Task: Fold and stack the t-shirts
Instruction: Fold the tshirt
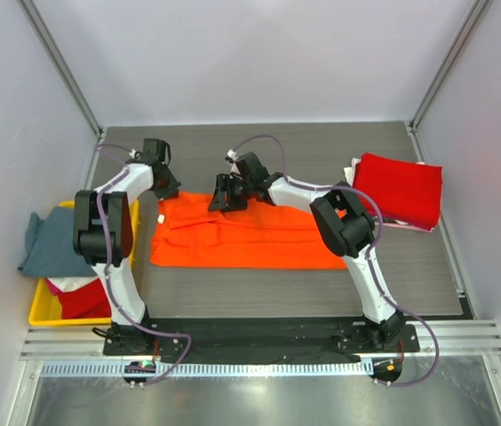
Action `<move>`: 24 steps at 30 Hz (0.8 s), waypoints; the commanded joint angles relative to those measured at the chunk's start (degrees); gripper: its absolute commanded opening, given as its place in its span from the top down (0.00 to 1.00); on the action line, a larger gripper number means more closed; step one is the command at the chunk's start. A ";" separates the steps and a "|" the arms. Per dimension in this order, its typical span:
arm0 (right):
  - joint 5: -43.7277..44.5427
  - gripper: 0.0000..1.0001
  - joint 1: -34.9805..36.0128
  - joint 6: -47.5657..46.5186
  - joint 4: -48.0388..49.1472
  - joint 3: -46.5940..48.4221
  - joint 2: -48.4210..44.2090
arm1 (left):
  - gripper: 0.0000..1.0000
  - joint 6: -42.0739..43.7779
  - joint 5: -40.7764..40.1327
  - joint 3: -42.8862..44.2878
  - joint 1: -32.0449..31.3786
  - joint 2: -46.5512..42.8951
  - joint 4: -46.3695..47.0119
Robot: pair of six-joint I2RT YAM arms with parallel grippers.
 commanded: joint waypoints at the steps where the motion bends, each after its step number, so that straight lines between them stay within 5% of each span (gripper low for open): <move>1: -4.18 0.42 0.41 0.26 0.13 4.14 1.23 | 1.00 0.71 -4.68 8.45 1.31 3.24 -8.53; 7: -3.91 0.52 0.76 -1.24 1.27 3.00 0.09 | 1.00 1.41 -7.32 13.76 1.57 10.19 -16.54; 16: -4.27 0.85 0.76 -1.77 3.20 -1.56 -3.51 | 1.00 1.76 -10.13 11.12 1.57 9.23 -16.28; 24: -7.16 0.87 1.38 -4.84 6.10 -13.15 -11.15 | 1.00 1.76 -10.75 11.99 1.57 9.32 -16.89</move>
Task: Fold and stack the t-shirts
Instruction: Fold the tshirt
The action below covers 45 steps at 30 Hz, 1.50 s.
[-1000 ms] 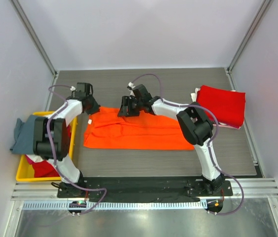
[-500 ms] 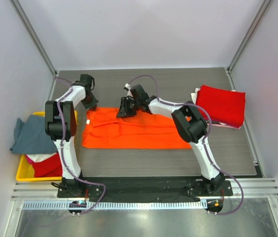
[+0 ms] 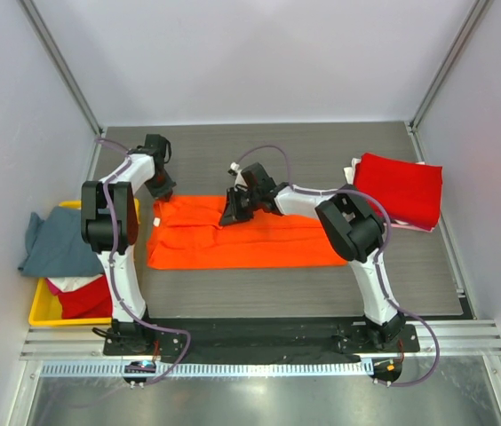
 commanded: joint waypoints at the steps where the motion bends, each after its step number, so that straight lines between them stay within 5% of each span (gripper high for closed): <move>1: -2.86 0.86 0.90 -2.68 3.13 -4.62 -7.05 | 1.00 1.33 -2.44 -0.57 0.41 -0.56 -3.34; 3: -3.21 0.80 0.90 -4.17 3.22 -6.03 -8.72 | 1.00 1.41 -2.62 -0.57 0.41 -0.65 -3.34; 4: -3.04 0.61 0.90 -4.70 3.14 -7.17 -9.24 | 1.00 1.33 -2.62 -0.57 0.41 -0.83 -3.34; 5: -2.86 0.54 0.99 -5.31 3.13 -7.53 -10.29 | 1.00 1.33 -2.53 -0.57 0.41 -0.91 -3.43; 12: 2.76 0.39 0.90 -5.14 3.13 -4.47 -11.01 | 1.00 0.80 0.62 -1.63 0.33 -3.10 -2.64; 16: 3.81 0.20 0.90 -5.58 1.82 4.12 -6.89 | 1.00 1.41 1.95 -1.72 -0.46 -5.82 -2.82; 23: -0.22 0.32 1.25 -7.16 -0.90 16.89 2.43 | 1.00 -0.25 4.58 -3.12 -0.82 -10.41 -4.04; 31: -1.64 0.34 3.62 -10.32 -5.21 27.26 9.82 | 1.00 -1.75 8.54 -5.23 -1.35 -10.59 -5.01; 45: -3.91 0.41 7.22 -13.84 -8.29 23.32 6.49 | 1.00 -0.17 6.70 -0.75 -1.43 -1.80 -8.53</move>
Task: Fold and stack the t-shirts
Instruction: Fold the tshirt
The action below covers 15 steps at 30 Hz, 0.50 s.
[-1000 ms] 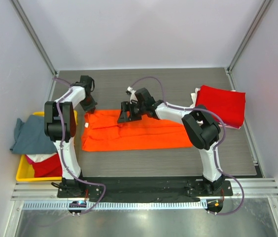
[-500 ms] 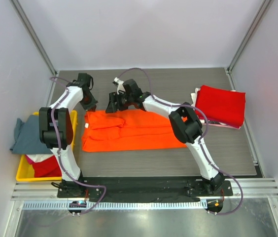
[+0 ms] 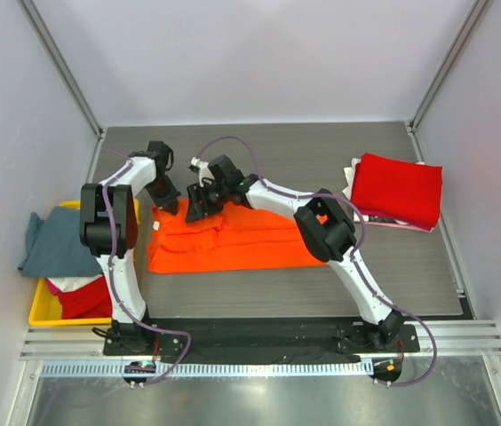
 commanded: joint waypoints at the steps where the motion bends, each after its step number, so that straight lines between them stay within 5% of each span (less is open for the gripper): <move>1: -2.74 0.43 1.04 -1.76 -0.01 -2.75 -6.43 | 1.00 0.73 -1.63 3.23 -0.19 1.59 -1.77; 9: -9.76 0.50 2.89 -5.17 0.70 -15.76 -18.99 | 1.00 0.82 -1.54 2.88 -0.10 1.95 -1.25; 15: -11.36 0.41 3.94 -7.73 0.43 -26.57 -28.49 | 1.00 0.99 -2.16 2.44 -0.19 1.07 -0.72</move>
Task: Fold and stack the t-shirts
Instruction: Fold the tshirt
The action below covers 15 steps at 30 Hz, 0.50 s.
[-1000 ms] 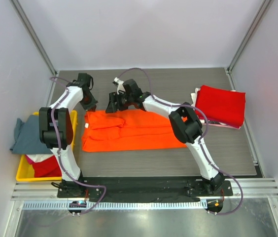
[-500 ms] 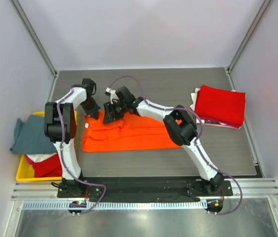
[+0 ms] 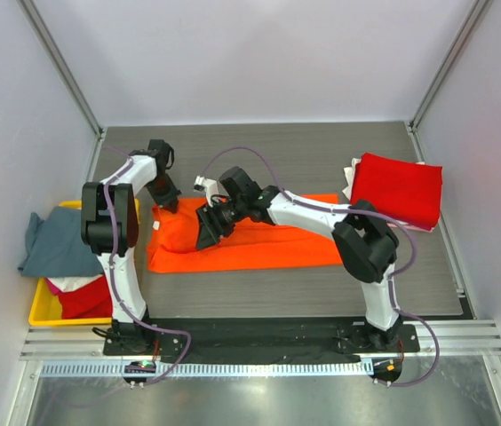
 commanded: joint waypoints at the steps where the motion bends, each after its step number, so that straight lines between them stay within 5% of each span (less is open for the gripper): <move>1: -1.59 0.40 0.34 -2.51 0.96 -3.98 -6.64 | 1.00 0.75 -1.50 0.56 -0.16 -0.15 0.02; 8: 11.41 0.46 -0.45 2.23 1.13 0.57 -3.67 | 1.00 0.31 0.52 -0.75 -0.16 -3.75 0.46; 11: 20.97 0.63 -0.46 4.86 -0.96 6.19 0.11 | 1.00 0.40 1.13 -2.07 -0.16 -7.26 0.29; 15: 31.79 0.71 -0.54 7.07 -2.65 10.59 2.57 | 1.00 0.49 1.84 -5.32 -0.25 -13.23 0.37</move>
